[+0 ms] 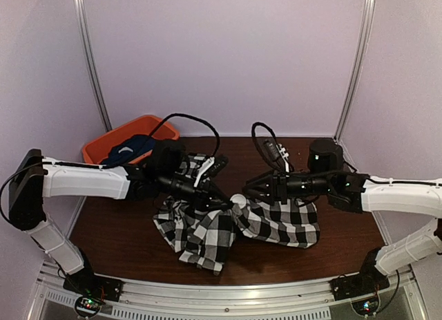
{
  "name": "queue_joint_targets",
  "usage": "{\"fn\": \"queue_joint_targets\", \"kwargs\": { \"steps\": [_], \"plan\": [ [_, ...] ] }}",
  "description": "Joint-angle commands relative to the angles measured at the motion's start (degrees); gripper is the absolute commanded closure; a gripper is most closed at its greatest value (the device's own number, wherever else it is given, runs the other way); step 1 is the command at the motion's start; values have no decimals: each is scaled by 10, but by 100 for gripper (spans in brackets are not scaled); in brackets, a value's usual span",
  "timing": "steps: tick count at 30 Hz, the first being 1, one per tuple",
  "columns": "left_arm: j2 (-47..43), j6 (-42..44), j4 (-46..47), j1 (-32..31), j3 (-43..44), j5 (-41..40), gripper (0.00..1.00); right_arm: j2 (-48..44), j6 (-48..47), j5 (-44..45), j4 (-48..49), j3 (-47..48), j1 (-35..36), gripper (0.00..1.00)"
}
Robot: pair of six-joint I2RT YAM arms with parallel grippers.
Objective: Pin the brooch onto the clothing
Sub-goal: Pin the brooch to the flattened clothing.
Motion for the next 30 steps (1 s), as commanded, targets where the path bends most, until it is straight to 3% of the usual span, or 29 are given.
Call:
{"fn": "queue_joint_targets", "kwargs": {
  "steps": [1,6,13,25,30],
  "plan": [
    [-14,-29,80,2,-27,15,100,48,20,-32,112,-28,-3,45],
    [-23,-29,85,2,-35,13,100,60,65,-67,211,-56,-3,56],
    [-22,-34,93,2,-40,17,100,69,50,-63,164,-38,-3,75],
    [-27,-40,107,6,-45,23,100,71,26,-52,103,-27,-3,77],
    [-28,-40,110,6,-46,25,100,71,23,-48,93,-25,-5,85]
  ]
}}
